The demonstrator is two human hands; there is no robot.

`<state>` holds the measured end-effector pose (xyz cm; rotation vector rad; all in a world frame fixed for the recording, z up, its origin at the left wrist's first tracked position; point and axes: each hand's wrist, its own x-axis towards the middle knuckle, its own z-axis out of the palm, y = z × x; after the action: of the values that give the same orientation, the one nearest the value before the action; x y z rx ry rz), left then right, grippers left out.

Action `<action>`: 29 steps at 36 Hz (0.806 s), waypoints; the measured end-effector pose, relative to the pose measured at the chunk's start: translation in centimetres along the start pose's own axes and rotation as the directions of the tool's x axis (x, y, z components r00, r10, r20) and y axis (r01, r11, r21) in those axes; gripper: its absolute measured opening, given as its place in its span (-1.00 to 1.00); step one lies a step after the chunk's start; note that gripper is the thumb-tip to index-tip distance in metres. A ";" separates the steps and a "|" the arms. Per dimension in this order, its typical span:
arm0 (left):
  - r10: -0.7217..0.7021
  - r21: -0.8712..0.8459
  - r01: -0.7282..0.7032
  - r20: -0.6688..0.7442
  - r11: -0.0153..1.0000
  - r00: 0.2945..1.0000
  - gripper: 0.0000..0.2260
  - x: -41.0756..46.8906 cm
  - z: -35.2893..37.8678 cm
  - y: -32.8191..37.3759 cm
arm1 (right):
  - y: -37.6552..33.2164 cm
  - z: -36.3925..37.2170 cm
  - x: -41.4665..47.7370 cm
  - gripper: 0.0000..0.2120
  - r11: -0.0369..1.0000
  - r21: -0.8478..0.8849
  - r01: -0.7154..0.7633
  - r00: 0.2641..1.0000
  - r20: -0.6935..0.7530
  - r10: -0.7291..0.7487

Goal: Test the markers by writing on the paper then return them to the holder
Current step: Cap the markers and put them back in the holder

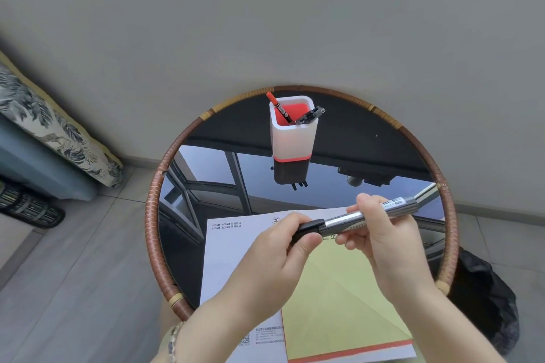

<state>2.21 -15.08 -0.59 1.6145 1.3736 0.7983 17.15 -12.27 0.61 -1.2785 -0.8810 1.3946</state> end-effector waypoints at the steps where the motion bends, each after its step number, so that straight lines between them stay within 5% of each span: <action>1: 0.012 -0.001 -0.012 -0.001 1.000 1.000 -0.93 0.1 0.0 0.0 | 0.0 0.0 0.1 -0.75 1.000 0.006 0.005 1.000 0.000 -0.005; 11: -0.012 -0.216 0.017 0.028 0.976 1.000 -0.86 1.8 -0.1 0.8 | -0.8 0.2 1.0 -0.73 0.991 0.089 0.099 0.995 -0.022 -0.097; 18: -0.211 -0.456 0.348 0.326 0.819 0.922 -0.82 3.7 -1.1 0.2 | -0.1 -0.1 2.3 -0.75 0.994 0.016 0.109 0.993 0.050 -0.110; 23: -0.263 -0.140 0.268 0.054 0.953 0.963 -0.90 6.9 -1.3 -0.9 | -0.3 -0.7 4.2 -0.92 0.987 -0.121 0.108 0.993 0.059 -0.101; 29: -0.184 0.019 0.201 -0.330 0.979 0.926 -0.47 12.7 -4.0 -0.6 | -3.2 0.1 7.7 -0.84 0.856 -0.300 0.421 0.893 -0.025 -0.449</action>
<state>0.90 -1.80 -0.13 1.3988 1.7717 0.9470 18.16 -4.08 1.81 -1.2445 -1.2530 0.8600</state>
